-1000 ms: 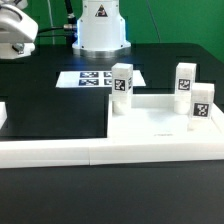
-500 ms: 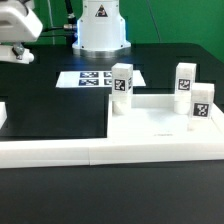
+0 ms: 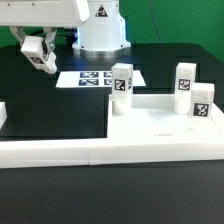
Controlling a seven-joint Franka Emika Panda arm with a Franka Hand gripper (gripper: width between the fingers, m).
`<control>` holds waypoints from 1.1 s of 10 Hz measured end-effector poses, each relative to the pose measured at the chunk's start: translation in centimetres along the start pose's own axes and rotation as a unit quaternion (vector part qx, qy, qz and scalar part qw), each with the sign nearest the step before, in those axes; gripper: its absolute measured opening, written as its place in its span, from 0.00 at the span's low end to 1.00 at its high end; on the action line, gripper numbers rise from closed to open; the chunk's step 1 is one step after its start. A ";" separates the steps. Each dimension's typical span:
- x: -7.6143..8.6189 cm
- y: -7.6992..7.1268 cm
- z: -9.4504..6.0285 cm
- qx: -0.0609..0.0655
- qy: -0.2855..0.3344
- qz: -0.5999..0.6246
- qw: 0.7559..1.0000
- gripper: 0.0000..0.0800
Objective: Assemble square table
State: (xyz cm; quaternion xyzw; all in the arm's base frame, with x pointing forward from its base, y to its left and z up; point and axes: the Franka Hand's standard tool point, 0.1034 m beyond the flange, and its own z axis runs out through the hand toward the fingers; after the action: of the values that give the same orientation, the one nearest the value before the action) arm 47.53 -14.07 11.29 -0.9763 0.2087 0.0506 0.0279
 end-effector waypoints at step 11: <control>3.6 -14.2 -1.2 -0.002 0.347 0.037 0.937 0.36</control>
Offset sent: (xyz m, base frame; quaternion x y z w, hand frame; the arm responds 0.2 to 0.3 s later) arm 0.0574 0.0850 0.0181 -0.0149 0.2436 0.0617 0.9678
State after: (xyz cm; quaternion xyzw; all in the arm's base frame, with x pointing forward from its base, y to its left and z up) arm 56.72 -2.69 12.61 -0.9248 0.2408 -0.2902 -0.0503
